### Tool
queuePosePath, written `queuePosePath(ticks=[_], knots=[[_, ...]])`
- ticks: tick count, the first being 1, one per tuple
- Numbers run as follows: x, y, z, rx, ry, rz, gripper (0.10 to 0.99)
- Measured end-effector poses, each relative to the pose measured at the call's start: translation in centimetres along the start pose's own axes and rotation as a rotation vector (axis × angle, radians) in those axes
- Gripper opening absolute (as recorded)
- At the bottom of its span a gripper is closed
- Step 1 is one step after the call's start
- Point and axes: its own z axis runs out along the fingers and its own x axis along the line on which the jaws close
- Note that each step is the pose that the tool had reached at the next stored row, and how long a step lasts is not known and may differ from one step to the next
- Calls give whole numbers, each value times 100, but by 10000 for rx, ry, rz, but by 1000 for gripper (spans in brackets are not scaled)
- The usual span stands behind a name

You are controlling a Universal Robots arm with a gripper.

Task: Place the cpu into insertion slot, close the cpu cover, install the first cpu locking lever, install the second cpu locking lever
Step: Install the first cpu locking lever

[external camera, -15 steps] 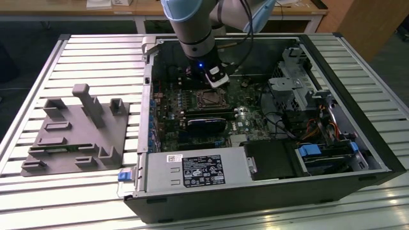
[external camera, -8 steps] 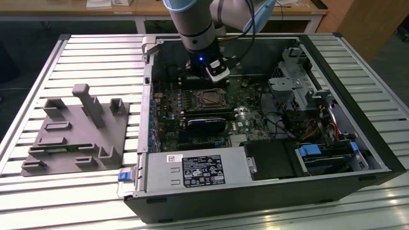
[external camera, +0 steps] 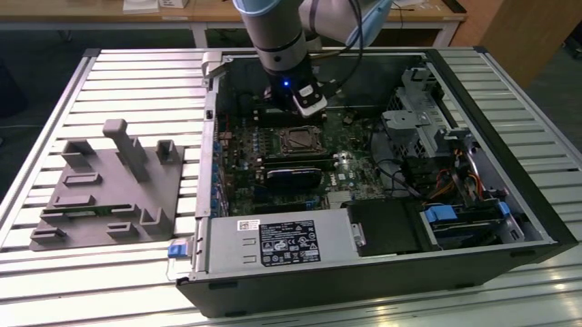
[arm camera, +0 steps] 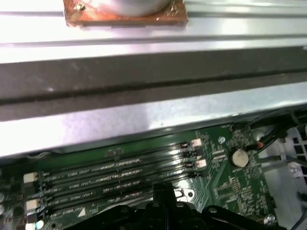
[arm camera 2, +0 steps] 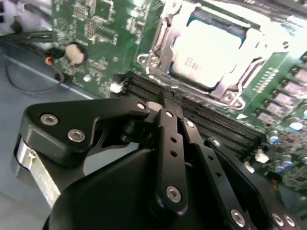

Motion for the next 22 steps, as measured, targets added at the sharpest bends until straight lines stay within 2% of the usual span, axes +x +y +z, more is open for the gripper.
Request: queuePosePath(ticks=[2, 7, 13, 15, 18, 22], knots=[[-6, 3, 4, 249, 137, -27, 106], [-24, 8, 11, 928, 389, -133, 106], [-44, 13, 18, 1754, 871, -228, 106], [-59, 15, 23, 1952, 996, -248, 106], [-97, 22, 35, 2195, 1133, -269, 106], [-136, 28, 47, 2491, 1216, -293, 106]])
